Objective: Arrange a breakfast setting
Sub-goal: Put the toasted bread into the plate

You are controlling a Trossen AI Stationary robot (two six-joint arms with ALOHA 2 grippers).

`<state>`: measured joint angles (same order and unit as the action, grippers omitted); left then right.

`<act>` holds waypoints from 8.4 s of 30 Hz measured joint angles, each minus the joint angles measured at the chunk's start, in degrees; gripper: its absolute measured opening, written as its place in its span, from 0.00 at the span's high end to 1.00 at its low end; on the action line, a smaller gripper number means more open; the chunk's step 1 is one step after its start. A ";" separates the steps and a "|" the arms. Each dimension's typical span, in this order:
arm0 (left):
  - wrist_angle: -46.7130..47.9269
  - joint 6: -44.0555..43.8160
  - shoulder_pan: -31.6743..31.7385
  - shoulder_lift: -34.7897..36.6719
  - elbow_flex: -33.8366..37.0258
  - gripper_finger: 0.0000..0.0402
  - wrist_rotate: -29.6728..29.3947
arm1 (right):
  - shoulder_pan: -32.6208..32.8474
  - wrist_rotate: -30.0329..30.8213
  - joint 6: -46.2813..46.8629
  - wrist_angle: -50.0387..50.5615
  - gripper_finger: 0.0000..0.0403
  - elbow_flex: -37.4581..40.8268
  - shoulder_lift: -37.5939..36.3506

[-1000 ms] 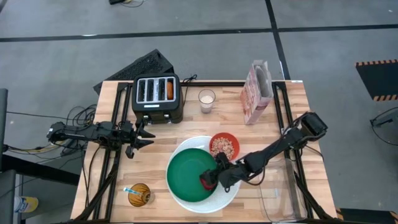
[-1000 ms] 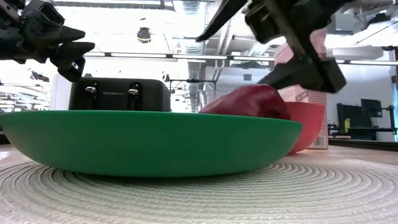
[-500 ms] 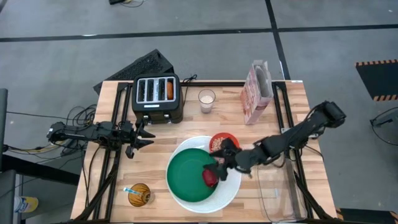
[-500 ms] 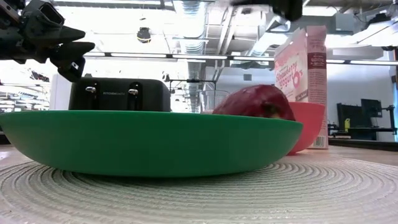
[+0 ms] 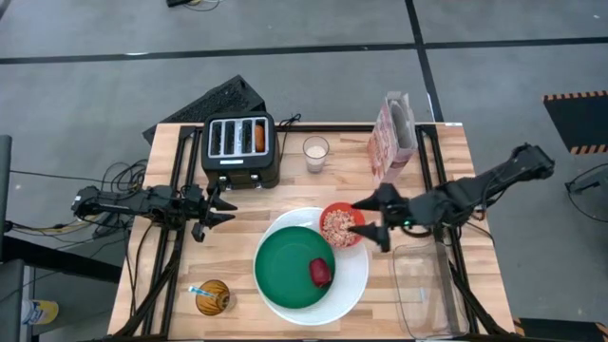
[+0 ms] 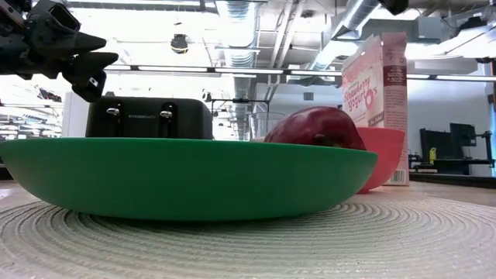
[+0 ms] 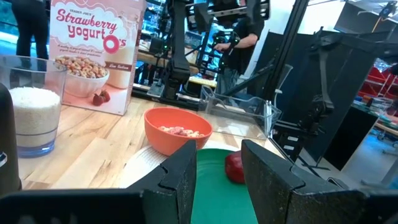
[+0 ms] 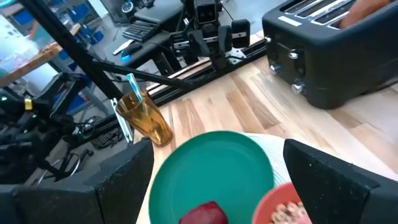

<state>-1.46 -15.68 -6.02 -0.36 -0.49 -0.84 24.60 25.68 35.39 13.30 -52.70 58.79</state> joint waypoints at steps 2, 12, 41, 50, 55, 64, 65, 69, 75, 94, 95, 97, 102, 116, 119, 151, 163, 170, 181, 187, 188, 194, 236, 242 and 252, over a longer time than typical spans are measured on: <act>0.01 0.00 0.00 0.00 0.00 0.72 -0.02 | 0.16 0.01 -0.11 -0.04 0.06 3.20 -3.96; 0.01 0.00 0.00 0.00 0.02 0.72 -0.02 | 3.85 -0.01 -6.20 -0.92 0.06 16.99 -21.79; 0.00 0.00 0.00 -0.02 0.02 0.72 -0.02 | 8.46 -2.63 -21.97 -2.18 0.06 41.89 -58.69; 0.01 0.00 0.00 0.00 0.02 0.72 0.00 | 8.44 -4.20 -22.38 6.15 0.06 41.85 -58.69; 0.01 0.00 0.00 0.00 0.01 0.72 0.00 | 8.44 -4.86 -22.36 5.92 0.06 41.81 -58.68; 0.01 0.00 0.00 0.00 0.00 0.72 -0.02 | 8.41 -5.54 -20.20 -2.87 0.06 47.50 -58.68; 0.01 0.00 0.00 0.00 0.00 0.72 0.00 | 8.44 -5.78 -19.95 -2.86 0.06 47.68 -58.66; 0.01 0.00 0.00 0.00 0.01 0.72 -0.01 | 8.44 -6.05 -19.80 -3.22 0.06 47.68 -58.67; 0.01 0.00 0.00 0.00 0.00 0.72 0.00 | 8.42 -6.22 -18.29 -3.27 0.06 47.68 -58.67; 0.01 0.00 0.00 0.00 0.02 0.72 -0.02 | 8.28 -5.76 -8.43 -0.09 0.06 47.47 -58.65; 0.01 0.00 0.00 0.00 0.00 0.72 -0.02 | 8.28 -5.74 -8.42 -0.04 0.06 47.47 -58.65; 0.01 0.00 0.00 0.00 0.01 0.72 0.00 | 8.31 -5.68 -8.41 -0.01 0.06 47.47 -58.65; 0.01 0.00 0.00 0.00 0.00 0.72 -0.02 | 8.31 -5.61 -8.41 0.13 0.06 47.47 -58.65; 0.01 0.01 0.00 0.00 0.00 0.72 -0.03 | 8.31 -5.54 -8.41 0.19 0.06 47.51 -58.65; -0.07 0.84 0.00 0.00 0.00 0.72 -1.76 | 8.31 -5.53 -8.41 0.20 0.06 47.53 -58.65; 6.76 -4.74 0.02 -14.81 -19.55 0.72 -33.61 | 8.31 -5.45 -8.39 0.29 0.06 47.62 -58.63; 8.01 -14.03 1.88 -37.26 -34.20 0.72 -50.35 | 8.31 -5.47 -8.39 0.29 0.06 47.62 -58.65; 7.98 -19.55 8.96 -46.40 -39.51 0.72 -49.34 | 8.33 -5.47 -8.39 0.29 0.06 47.64 -58.63; -0.10 -24.11 24.57 -58.13 -40.94 0.60 -35.71 | 8.31 -5.50 -8.41 0.29 0.06 47.64 -58.65; -0.05 -30.95 31.73 -62.95 -40.96 0.57 -25.84 | 8.33 -5.50 -8.41 0.29 0.06 47.64 -58.65; 0.53 -31.95 32.62 -63.72 -41.34 0.57 -24.37 | 8.32 -5.50 -8.39 0.29 0.06 47.64 -58.65; 12.44 -29.82 35.95 -69.09 -51.29 0.57 -21.47 | 8.31 -5.50 -8.39 0.29 0.06 47.64 -58.65; 42.67 -28.09 41.44 -86.80 -70.66 0.58 -13.57 | 8.33 -5.61 -8.39 0.13 0.06 47.66 -58.63; 42.28 -28.11 41.44 -86.86 -70.69 0.58 -13.64 | 8.33 -5.67 -8.41 0.07 0.06 47.66 -58.65; 42.91 -28.53 41.64 -86.90 -70.66 0.73 -14.47 | 8.32 -5.69 -8.39 0.00 0.06 47.66 -58.63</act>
<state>41.45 -44.21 35.62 -87.27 -71.16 -15.31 32.92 19.99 27.00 13.30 -5.04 0.16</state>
